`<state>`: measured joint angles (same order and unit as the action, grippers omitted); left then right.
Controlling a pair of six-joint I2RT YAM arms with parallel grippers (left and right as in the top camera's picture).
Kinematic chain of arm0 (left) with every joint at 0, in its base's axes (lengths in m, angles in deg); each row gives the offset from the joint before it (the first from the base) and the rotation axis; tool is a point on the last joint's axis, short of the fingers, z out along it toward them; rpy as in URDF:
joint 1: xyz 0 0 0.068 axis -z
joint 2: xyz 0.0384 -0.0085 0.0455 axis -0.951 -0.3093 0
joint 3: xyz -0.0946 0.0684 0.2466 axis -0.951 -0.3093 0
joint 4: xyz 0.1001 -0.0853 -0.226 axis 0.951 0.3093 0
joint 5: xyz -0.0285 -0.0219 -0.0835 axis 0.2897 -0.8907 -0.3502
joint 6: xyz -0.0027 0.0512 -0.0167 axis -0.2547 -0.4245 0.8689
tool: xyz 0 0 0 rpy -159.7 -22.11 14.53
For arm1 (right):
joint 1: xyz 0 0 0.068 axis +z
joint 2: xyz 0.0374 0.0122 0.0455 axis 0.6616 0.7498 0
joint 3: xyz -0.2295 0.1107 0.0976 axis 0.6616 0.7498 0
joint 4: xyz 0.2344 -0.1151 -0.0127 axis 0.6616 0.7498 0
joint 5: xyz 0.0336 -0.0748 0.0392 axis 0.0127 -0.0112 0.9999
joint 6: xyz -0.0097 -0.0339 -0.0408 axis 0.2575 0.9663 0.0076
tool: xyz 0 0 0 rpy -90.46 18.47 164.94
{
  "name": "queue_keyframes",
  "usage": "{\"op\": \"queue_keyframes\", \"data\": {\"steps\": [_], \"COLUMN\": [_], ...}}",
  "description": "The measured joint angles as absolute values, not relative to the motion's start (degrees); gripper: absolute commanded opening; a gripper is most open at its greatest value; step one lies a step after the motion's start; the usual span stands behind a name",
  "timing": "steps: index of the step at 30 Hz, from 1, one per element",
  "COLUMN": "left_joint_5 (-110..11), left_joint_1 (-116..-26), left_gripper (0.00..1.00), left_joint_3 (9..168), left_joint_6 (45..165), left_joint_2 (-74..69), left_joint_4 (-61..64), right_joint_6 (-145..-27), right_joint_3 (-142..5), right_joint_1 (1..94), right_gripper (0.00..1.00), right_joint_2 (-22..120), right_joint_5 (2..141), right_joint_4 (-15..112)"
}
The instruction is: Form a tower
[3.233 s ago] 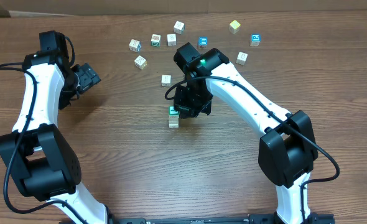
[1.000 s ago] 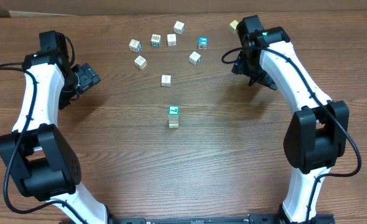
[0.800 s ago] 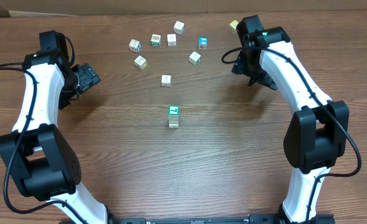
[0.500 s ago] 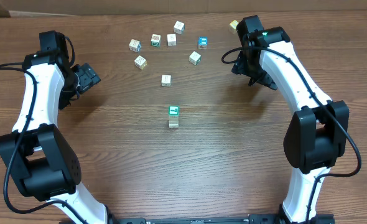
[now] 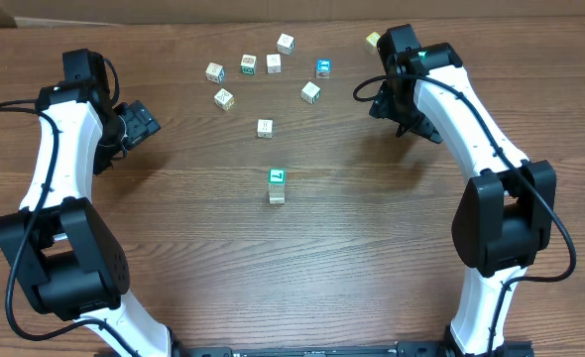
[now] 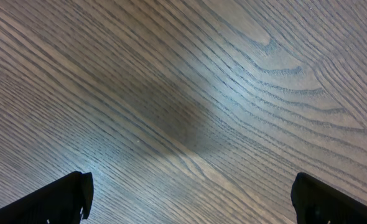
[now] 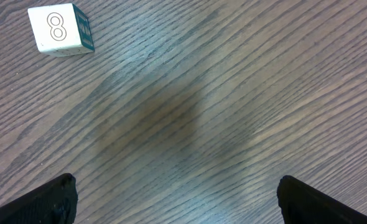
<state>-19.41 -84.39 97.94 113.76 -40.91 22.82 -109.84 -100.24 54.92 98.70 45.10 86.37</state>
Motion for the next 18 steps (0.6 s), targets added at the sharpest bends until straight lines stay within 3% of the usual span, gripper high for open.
{"op": "queue_keyframes", "data": {"steps": [10, 18], "left_joint_5": [-19.39, -19.43], "left_joint_1": [-84.39, -84.39], "left_gripper": [1.0, 1.0], "left_joint_3": [97.92, 97.94], "left_joint_6": [113.76, 113.78], "left_joint_2": [-39.14, -23.62], "left_joint_4": [22.84, 22.8], "right_joint_6": [-109.84, -109.87], "right_joint_3": [-100.24, -100.24], "right_joint_1": [54.92, 54.92], "right_gripper": [1.0, 1.0], "right_joint_2": [98.7, 98.7], "right_joint_5": [45.08, 45.08], "right_joint_4": [86.35, 86.35]}}
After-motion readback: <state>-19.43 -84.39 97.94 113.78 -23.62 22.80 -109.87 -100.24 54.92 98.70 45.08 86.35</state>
